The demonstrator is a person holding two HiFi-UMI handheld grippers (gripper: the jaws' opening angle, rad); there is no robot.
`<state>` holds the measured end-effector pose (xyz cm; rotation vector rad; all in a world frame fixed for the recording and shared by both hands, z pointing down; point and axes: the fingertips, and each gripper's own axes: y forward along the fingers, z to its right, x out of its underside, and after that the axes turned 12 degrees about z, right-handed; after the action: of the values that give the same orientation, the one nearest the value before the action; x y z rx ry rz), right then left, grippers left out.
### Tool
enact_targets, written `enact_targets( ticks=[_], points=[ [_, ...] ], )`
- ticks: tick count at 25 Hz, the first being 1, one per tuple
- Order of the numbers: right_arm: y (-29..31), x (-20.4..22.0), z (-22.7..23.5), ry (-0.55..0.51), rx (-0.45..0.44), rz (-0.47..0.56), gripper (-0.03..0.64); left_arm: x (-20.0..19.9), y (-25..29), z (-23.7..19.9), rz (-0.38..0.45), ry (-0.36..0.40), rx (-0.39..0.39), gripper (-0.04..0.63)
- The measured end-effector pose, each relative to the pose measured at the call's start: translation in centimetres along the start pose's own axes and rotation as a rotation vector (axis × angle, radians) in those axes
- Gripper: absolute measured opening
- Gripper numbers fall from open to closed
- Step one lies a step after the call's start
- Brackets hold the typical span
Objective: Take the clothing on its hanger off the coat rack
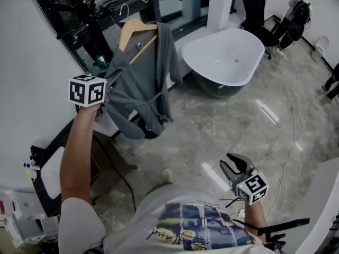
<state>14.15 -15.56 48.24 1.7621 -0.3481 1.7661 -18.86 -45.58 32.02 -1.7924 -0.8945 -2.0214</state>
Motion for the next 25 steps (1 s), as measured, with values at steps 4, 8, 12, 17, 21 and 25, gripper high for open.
enact_targets(
  ticks=[4, 8, 12, 17, 21, 25],
  points=[
    [-1.4, 0.5, 0.9, -0.006, -0.011, 0.009, 0.132, 0.3, -1.4, 3.7, 0.011, 0.003, 0.018, 0.008],
    [-2.3, 0.7, 1.6, -0.021, -0.038, 0.016, 0.112, 0.6, -3.5, 7.5, 0.029, -0.003, 0.031, 0.009],
    [-4.0, 0.5, 1.3, -0.030, -0.077, 0.007, 0.095, 0.1, -6.7, 12.4, 0.044, 0.000, 0.050, 0.009],
    [-5.6, 1.0, 0.3, -0.045, -0.133, -0.007, 0.057, -0.1, -10.8, 18.2, 0.067, 0.006, 0.069, 0.009],
    [-6.0, 2.0, -0.4, -0.052, -0.164, -0.012, 0.044, 0.9, -13.2, 21.8, 0.078, 0.008, 0.085, 0.009],
    [-6.6, 2.9, -0.8, -0.052, -0.185, -0.017, 0.031, 1.5, -15.5, 25.8, 0.073, 0.017, 0.104, 0.009]
  ],
)
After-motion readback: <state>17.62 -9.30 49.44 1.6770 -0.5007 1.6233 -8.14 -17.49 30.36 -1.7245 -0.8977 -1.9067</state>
